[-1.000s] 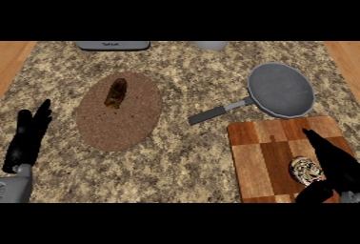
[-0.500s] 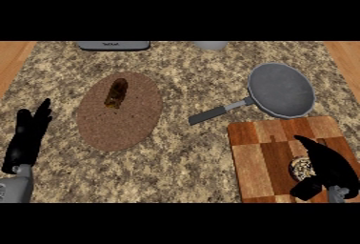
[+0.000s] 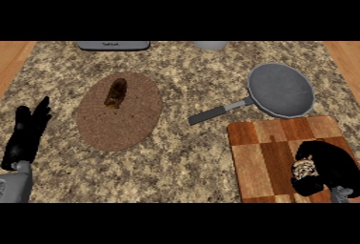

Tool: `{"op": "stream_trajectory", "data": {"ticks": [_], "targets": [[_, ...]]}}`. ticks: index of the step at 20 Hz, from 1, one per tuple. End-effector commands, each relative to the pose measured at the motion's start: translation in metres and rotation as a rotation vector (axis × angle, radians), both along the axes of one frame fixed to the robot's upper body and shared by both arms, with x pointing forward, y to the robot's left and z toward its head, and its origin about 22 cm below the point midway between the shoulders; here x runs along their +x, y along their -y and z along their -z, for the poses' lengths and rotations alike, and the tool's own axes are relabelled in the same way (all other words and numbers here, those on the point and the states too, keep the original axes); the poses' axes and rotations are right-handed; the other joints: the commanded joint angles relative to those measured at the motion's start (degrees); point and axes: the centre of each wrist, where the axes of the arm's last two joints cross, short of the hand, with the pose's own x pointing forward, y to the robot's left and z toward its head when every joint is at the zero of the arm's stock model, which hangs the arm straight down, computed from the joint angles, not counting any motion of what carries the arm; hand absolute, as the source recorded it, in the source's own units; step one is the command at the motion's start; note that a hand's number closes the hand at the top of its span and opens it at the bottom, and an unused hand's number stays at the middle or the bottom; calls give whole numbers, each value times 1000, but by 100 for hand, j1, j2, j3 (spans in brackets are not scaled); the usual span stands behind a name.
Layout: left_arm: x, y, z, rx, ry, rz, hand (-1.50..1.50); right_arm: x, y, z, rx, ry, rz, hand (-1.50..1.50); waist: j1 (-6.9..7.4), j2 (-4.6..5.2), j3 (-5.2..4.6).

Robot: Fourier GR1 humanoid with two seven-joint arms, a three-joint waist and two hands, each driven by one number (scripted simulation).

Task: Pick the cupcake from the cutting board and place it in the pan

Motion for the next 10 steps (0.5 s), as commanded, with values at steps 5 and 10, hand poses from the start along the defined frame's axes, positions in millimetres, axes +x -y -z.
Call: {"op": "stream_trajectory", "data": {"ticks": [5,10], "targets": [[-17,-13,12,6,-1,-38,0,-58,59,1,-43,-17,315,150,-124,-21,1],[1,-13,-3,-6,0,-18,0,-95,74,-21,-14,53,422,150,-108,-8,0]]}}
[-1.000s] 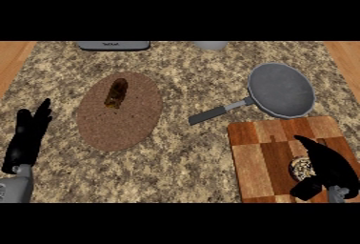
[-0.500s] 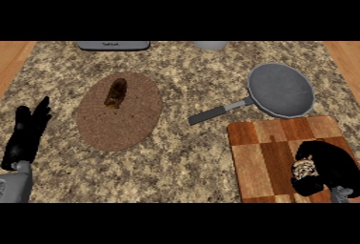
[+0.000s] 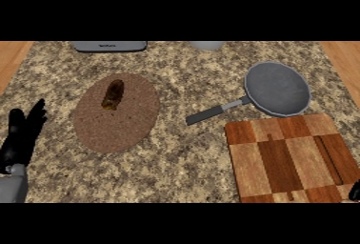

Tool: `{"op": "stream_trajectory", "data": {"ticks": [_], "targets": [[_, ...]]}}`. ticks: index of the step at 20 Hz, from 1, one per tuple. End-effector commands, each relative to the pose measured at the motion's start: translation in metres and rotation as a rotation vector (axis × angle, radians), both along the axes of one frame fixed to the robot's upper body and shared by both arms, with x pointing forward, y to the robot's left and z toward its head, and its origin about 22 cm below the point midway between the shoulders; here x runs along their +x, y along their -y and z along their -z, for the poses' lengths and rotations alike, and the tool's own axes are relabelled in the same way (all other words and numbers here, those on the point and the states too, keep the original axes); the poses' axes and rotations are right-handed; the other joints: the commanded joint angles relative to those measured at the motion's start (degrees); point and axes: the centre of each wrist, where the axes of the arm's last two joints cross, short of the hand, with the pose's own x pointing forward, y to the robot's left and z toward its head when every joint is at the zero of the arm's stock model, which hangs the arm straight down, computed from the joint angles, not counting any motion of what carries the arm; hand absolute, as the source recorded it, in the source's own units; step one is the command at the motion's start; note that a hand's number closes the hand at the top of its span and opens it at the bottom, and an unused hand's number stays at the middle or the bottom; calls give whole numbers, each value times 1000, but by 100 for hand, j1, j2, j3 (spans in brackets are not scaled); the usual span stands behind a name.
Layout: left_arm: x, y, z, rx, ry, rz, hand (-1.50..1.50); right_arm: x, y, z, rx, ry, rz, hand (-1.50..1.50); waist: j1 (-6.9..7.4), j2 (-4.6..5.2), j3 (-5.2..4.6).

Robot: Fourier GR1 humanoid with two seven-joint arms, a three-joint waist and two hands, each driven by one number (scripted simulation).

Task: Pick the cupcake from the cutting board and place it in the pan

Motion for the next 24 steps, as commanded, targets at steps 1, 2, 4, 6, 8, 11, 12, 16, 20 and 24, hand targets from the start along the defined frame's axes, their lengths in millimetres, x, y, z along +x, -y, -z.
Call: {"op": "stream_trajectory", "data": {"ticks": [1,2,4,6,8,11,12,16,20,24], "targets": [[-2,-2,-4,4,4,-8,0,-38,-3,-13,-20,69,110,150,9,-2,-1],[-13,10,-10,9,13,6,0,-39,-8,-5,-19,118,102,150,65,-9,4],[-16,-7,5,13,-4,-10,0,-29,-2,-34,-114,298,21,150,5,-16,-1],[-12,2,3,0,-1,5,0,-19,-2,-49,-198,443,-18,150,27,-22,2],[-10,16,4,1,8,7,0,-16,-14,-73,-183,578,-62,150,30,-27,0],[1,13,-12,5,-7,26,0,-2,-24,-92,-172,626,-91,150,109,9,1],[3,7,-3,5,-12,6,0,0,-9,-85,-186,627,-84,150,88,18,1],[-15,12,-1,17,2,38,0,38,-26,-109,-128,654,-67,150,189,22,1],[4,7,-6,11,5,23,0,81,-48,-100,-67,698,-53,150,182,37,1],[2,30,12,-1,12,24,0,114,-30,-95,23,747,-10,150,173,36,4]]}}
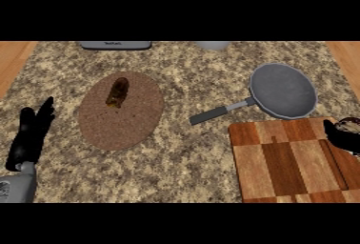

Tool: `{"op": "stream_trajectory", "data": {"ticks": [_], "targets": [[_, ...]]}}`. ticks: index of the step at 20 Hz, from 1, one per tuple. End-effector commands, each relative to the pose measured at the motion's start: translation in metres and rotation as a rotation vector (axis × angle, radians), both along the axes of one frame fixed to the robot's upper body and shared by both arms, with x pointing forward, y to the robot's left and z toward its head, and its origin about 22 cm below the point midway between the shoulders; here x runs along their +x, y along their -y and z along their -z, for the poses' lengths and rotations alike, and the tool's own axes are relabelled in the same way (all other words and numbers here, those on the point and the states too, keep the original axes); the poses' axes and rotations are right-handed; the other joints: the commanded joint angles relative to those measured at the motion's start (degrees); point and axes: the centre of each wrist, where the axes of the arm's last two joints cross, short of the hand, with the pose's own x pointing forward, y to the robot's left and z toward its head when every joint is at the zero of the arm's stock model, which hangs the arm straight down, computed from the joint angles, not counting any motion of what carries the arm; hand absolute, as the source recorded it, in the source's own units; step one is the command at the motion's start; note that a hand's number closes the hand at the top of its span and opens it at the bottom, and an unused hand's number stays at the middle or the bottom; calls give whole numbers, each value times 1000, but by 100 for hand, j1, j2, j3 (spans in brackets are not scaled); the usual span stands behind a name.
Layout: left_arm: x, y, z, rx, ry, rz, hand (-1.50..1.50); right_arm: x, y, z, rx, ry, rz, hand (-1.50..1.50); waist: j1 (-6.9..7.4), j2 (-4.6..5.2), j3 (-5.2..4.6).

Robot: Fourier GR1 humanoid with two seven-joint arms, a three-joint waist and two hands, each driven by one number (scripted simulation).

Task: Pick the cupcake from the cutting board and place it in the pan

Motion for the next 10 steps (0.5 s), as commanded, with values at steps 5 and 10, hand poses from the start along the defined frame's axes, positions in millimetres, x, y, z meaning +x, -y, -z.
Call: {"op": "stream_trajectory", "data": {"ticks": [5,10], "targets": [[2,-6,-8,-1,-7,21,0,95,23,5,151,49,19,150,101,27,8],[-2,1,-11,12,3,21,0,136,9,42,174,-25,11,150,128,28,8]]}}
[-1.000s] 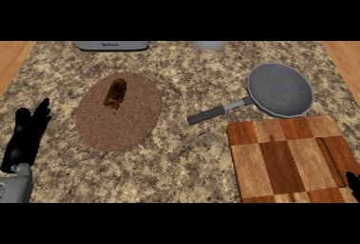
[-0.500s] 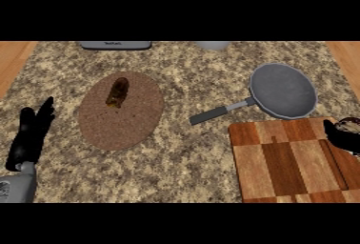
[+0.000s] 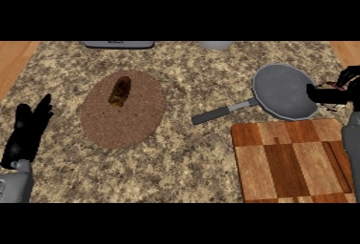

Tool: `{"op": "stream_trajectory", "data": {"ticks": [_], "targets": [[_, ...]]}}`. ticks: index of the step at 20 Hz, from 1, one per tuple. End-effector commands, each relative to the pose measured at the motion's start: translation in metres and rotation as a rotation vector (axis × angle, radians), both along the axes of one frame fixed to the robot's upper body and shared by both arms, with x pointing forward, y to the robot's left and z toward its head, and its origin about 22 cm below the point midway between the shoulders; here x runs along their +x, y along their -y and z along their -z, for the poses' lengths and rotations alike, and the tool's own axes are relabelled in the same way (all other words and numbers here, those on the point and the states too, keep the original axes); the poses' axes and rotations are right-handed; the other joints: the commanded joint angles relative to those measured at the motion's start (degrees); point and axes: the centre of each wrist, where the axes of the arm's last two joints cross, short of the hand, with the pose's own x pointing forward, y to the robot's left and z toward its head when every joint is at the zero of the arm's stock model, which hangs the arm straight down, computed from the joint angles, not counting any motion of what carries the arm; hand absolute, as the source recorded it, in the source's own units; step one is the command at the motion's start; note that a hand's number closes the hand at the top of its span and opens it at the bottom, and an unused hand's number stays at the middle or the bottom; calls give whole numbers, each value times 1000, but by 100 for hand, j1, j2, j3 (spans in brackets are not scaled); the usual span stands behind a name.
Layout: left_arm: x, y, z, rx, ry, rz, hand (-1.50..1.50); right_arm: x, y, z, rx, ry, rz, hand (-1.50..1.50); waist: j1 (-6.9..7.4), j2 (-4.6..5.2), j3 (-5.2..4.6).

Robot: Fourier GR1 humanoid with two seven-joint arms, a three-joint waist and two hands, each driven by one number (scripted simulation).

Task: Pick the cupcake from the cutting board and place it in the pan

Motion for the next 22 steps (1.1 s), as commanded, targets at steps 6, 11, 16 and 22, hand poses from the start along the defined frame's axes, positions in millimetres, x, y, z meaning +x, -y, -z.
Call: {"op": "stream_trajectory", "data": {"ticks": [6,11,16,22], "targets": [[-3,4,13,-3,-2,8,0,43,12,64,94,-52,-5,150,68,52,6],[7,14,-11,1,30,39,0,53,-2,82,151,-56,-21,150,219,102,21],[12,14,-2,-15,32,41,0,62,-7,77,332,2,-25,-150,237,145,24],[15,14,-1,-9,24,54,0,63,-22,90,352,43,-62,-150,323,189,27]]}}
